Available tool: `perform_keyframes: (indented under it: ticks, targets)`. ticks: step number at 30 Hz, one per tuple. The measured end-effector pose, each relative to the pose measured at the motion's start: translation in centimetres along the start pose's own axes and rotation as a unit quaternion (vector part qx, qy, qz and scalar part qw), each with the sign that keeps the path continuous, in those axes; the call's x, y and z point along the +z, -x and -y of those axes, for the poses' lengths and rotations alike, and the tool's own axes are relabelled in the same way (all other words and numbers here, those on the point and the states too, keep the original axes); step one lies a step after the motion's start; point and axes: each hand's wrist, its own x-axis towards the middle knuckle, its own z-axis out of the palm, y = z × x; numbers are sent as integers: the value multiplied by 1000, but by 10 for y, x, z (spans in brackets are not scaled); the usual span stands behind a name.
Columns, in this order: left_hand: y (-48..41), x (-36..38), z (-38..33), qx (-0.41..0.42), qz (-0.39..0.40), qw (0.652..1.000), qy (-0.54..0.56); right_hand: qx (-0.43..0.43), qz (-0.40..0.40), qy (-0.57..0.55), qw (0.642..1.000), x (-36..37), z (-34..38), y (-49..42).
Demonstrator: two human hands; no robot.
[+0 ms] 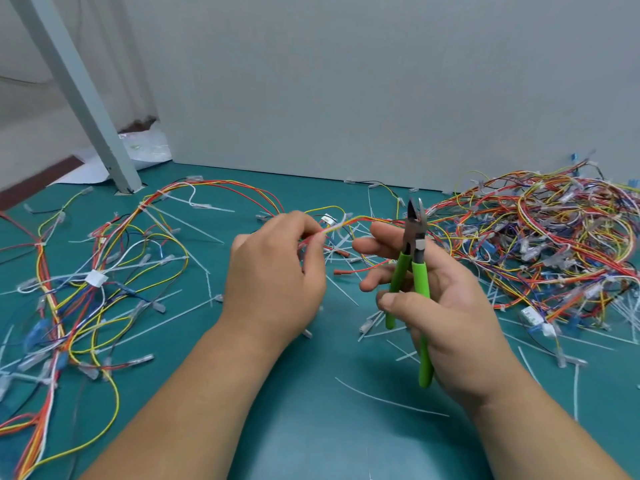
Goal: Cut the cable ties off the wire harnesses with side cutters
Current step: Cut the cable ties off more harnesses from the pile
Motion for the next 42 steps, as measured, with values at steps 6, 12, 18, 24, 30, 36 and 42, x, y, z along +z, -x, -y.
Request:
perform_keyframes:
  ticks: [6,12,18,24,30,36,42]
  targets:
    - [-1,5,3,-114,-19,988,102,109,-67,-67,990,0,-3,-7]
    - [-3,7,4,-140,-21,981,132,176,-47,-272,945,-5,7,-8]
    - [-3,9,5,-149,-26,975,162,104,-121,-105,982,-5,12,-8]
    - [-5,5,3,-149,-35,968,201,-96,-284,266,916,-9,3,-4]
    - [-3,6,2,-135,-17,972,193,-2,-151,394,907,-6,-2,-3]
    - [-2,7,0,-132,-8,975,181,55,-84,455,885,3,-5,3]
    - [-2,9,3,-134,3,975,180,27,-141,510,848,4,0,4]
